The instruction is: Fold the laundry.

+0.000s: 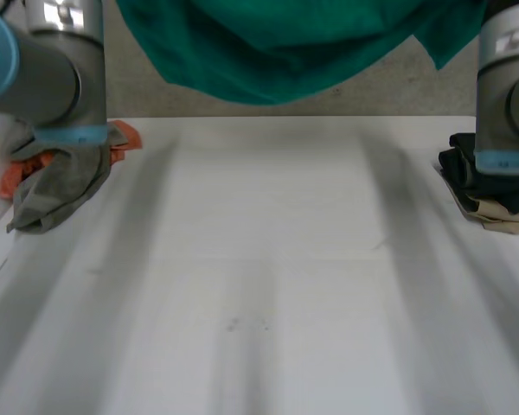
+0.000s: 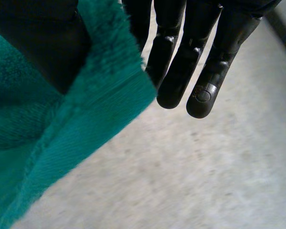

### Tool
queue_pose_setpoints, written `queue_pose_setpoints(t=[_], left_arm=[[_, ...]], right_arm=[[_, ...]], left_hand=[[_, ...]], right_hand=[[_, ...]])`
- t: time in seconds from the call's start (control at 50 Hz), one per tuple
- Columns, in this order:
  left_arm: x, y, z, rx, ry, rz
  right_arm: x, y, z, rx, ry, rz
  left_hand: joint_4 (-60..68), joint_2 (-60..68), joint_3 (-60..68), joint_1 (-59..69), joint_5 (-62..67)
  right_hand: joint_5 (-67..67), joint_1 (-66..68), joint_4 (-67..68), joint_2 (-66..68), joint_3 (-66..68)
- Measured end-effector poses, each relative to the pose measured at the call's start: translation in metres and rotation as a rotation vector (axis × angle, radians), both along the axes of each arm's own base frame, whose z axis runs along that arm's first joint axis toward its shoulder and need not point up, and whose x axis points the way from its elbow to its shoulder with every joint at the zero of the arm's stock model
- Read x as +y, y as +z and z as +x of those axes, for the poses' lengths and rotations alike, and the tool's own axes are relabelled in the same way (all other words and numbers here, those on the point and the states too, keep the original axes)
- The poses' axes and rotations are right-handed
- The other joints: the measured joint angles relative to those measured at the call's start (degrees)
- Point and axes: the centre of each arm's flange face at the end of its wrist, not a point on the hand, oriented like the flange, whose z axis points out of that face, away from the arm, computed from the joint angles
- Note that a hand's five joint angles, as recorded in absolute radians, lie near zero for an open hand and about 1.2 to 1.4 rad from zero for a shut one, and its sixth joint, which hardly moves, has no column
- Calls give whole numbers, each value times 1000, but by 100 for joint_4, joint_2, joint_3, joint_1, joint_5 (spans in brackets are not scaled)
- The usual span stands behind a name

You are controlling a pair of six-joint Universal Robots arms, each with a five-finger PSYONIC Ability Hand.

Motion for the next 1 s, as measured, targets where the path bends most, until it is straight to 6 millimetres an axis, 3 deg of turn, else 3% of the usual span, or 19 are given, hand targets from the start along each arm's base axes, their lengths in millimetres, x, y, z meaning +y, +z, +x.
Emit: queue_pose_setpoints(t=[0.08, 0.1, 0.14, 0.16, 0.22, 0.24, 0.34, 0.4, 0.44, 0.46, 0.5, 0.52, 0.54, 0.58, 0.8, 0.88, 1.0], left_arm=[[3, -40, 7, -27, -22, 133], [6, -62, 11, -42, -32, 204], [9, -80, 12, -57, -39, 263], [15, -106, 14, -79, -50, 342], [25, -135, 16, -108, -61, 431], [33, -156, 17, -132, -70, 493], [59, -194, 19, -189, -92, 616], [75, -201, 23, -207, -99, 650], [79, -201, 24, -210, -100, 655], [89, -198, 28, -214, -100, 664], [94, -196, 30, -215, -100, 666], [97, -194, 31, -214, -100, 666], [100, -192, 33, -213, -99, 665], [104, -188, 35, -211, -98, 662], [110, -175, 39, -203, -95, 650], [109, -172, 39, -201, -95, 643], [106, -168, 38, -195, -95, 630]], right_arm=[[3, -37, 1, 73, 37, 135], [6, -59, 1, 111, 56, 215], [7, -75, 0, 137, 69, 275], [10, -104, -3, 181, 91, 386], [13, -133, -6, 219, 107, 500], [17, -160, -10, 249, 119, 604], [32, -212, -29, 307, 120, 860], [42, -226, -43, 343, 115, 970], [45, -228, -45, 355, 114, 991], [53, -228, -53, 396, 117, 1046], [58, -225, -56, 418, 121, 1069], [61, -221, -58, 431, 124, 1083], [63, -218, -60, 440, 127, 1091], [66, -209, -62, 447, 129, 1097], [51, -143, -58, 206, 156, 1066], [46, -142, -46, 163, 193, 1111], [44, -162, -16, 192, 243, 1179]], left_hand=[[0, 0, 0, 0, 0], [0, 0, 1, 0, 0], [0, 0, 0, 0, 0], [0, 0, 0, 0, 0], [0, 0, 0, 0, 0], [0, 0, 1, 0, 0], [0, 0, 1, 0, 0], [0, 0, 1, 0, 0], [0, 0, 1, 0, 0], [0, 0, 1, 0, 0], [0, 0, 1, 0, 0], [0, 0, 1, 0, 0], [0, 0, 1, 0, 0], [0, 0, 1, 0, 0], [0, 0, 1, 0, 0], [0, 0, 1, 0, 0], [0, 0, 1, 0, 0]], right_hand=[[0, 0, 0, 0, 0], [0, 0, 0, 0, 0], [0, 0, 0, 0, 0], [0, 0, 0, 0, 0], [0, 0, 0, 0, 0], [0, 0, 0, 0, 0], [0, 0, 0, 0, 0], [-25, -38, -29, -57, -33], [-25, -38, -29, -57, -33], [-1299, -1296, -1527, -1564, -1610], [-2991, -3003, -3230, -3307, -3312], [-3334, -3227, -3563, -3538, -3537], [-4555, -4330, -4774, -4803, -4738], [-5166, -4737, -5411, -5341, -5400], [-5257, -4765, -5485, -5409, -5549], [-5258, -4765, -5485, -5409, -5549], [-5253, -4756, -5479, -5394, -5532]])
